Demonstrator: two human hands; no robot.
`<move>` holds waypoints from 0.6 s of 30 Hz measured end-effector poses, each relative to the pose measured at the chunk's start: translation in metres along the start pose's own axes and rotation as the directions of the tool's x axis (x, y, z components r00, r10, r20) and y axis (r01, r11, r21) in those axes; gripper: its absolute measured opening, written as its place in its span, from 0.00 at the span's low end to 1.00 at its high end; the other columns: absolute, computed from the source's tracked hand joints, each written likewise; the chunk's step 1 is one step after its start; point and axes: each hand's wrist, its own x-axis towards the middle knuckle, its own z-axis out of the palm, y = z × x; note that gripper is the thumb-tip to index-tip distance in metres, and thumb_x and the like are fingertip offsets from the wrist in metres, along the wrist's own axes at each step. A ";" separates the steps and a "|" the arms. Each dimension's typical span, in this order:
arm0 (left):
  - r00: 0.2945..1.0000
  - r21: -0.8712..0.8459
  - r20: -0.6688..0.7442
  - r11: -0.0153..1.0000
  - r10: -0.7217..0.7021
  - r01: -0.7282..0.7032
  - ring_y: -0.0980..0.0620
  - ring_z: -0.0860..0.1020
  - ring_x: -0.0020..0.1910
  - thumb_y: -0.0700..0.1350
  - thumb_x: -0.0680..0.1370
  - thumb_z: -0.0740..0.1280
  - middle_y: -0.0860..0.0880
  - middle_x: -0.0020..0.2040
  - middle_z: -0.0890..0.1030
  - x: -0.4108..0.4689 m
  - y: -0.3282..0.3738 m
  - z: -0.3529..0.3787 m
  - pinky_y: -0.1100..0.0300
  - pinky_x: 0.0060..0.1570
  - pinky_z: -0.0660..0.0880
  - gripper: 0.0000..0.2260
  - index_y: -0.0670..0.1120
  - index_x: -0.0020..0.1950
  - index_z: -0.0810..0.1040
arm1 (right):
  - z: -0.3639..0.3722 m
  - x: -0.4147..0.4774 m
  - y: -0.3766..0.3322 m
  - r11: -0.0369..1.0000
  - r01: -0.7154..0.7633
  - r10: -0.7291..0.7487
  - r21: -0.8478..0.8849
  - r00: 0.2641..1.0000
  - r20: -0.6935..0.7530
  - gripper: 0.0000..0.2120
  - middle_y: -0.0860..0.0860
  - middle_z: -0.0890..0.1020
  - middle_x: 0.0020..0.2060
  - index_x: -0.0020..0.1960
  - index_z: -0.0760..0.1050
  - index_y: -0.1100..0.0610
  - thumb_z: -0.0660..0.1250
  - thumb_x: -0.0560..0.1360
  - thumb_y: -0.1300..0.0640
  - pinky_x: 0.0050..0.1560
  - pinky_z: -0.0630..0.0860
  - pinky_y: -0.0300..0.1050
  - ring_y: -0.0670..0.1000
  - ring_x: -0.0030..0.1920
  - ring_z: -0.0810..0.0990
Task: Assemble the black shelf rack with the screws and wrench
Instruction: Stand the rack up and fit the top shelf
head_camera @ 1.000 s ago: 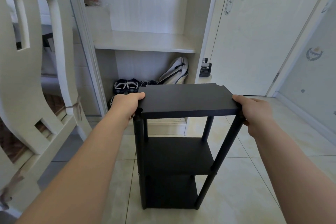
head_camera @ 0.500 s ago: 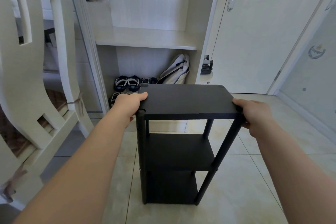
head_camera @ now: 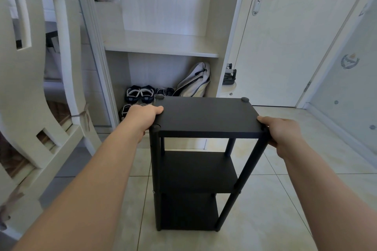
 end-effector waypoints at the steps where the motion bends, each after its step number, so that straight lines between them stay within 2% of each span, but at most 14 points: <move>1: 1.000 0.001 0.000 1.000 0.000 0.000 0.45 0.81 0.52 0.52 0.75 0.73 0.45 0.52 0.82 0.000 0.000 0.000 0.45 0.60 0.77 0.16 0.44 0.56 0.77 | 0.000 0.000 0.000 1.000 -0.001 0.001 0.005 1.000 0.001 0.13 0.53 0.75 0.35 0.37 0.73 0.58 0.76 0.74 0.58 0.44 0.74 0.50 0.54 0.39 0.73; 10: 1.000 -0.019 0.006 1.000 -0.004 0.004 0.43 0.82 0.54 0.52 0.74 0.74 0.44 0.52 0.83 -0.004 0.000 -0.001 0.45 0.60 0.76 0.14 0.44 0.52 0.79 | 0.000 -0.001 0.000 0.999 -0.007 0.006 0.038 1.000 0.010 0.12 0.53 0.77 0.34 0.37 0.74 0.59 0.76 0.74 0.59 0.39 0.76 0.45 0.53 0.35 0.75; 18: 1.000 -0.038 0.014 0.999 -0.017 0.018 0.44 0.81 0.54 0.54 0.74 0.75 0.46 0.52 0.83 -0.004 -0.001 -0.002 0.46 0.62 0.76 0.16 0.44 0.53 0.79 | -0.001 0.001 0.004 0.999 -0.026 0.024 0.045 0.999 0.034 0.11 0.53 0.78 0.35 0.38 0.76 0.59 0.76 0.74 0.58 0.42 0.79 0.48 0.53 0.37 0.77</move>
